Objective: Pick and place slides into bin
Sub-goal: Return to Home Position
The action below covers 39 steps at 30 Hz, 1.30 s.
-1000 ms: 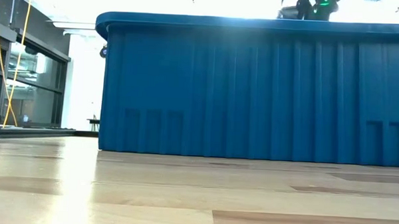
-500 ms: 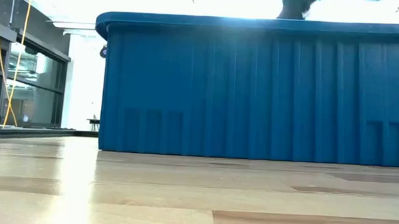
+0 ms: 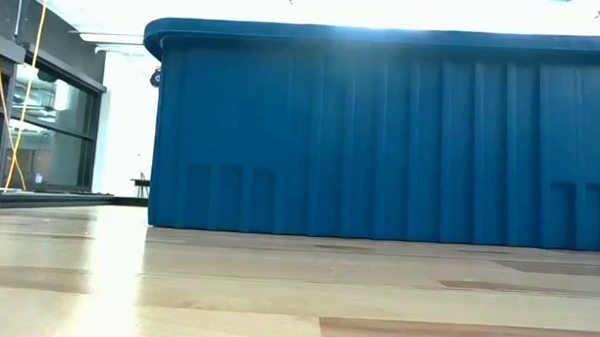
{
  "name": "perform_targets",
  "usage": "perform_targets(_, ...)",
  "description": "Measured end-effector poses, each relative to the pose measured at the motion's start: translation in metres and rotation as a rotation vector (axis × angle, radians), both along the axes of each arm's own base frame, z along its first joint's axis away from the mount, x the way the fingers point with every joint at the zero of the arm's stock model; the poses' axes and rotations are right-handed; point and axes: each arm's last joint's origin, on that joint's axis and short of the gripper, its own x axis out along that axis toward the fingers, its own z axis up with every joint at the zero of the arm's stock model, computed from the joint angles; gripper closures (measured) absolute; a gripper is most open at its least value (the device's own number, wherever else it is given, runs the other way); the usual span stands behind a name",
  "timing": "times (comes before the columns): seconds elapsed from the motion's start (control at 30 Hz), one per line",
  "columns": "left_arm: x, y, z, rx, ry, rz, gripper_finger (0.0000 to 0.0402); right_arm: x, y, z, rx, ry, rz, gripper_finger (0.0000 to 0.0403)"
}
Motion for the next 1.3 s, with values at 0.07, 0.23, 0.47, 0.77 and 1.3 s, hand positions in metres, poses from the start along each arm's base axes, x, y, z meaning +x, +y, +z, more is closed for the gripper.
perform_targets(0.07,-0.012,-0.002,0.001,-0.008,-0.03,0.008,0.0273,-0.011,0.01,0.001,-0.028,-0.036,0.0,0.029)
perform_targets(0.23,-0.011,-0.001,-0.015,-0.026,0.038,0.016,0.0352,-0.021,0.018,-0.009,-0.016,-0.085,0.014,0.0379)
perform_targets(0.47,0.009,0.001,-0.045,-0.044,-0.006,-0.002,0.0382,-0.003,0.01,-0.048,0.078,-0.152,0.118,0.0399)
perform_targets(0.77,0.021,0.002,-0.132,-0.079,-0.191,-0.04,0.0398,0.011,0.016,-0.121,0.23,-0.215,0.086,0.0402)
perform_targets(1.3,0.01,0.003,-0.291,-0.235,-0.265,0.047,0.0401,0.015,0.043,-0.207,0.323,-0.285,0.104,0.0403)
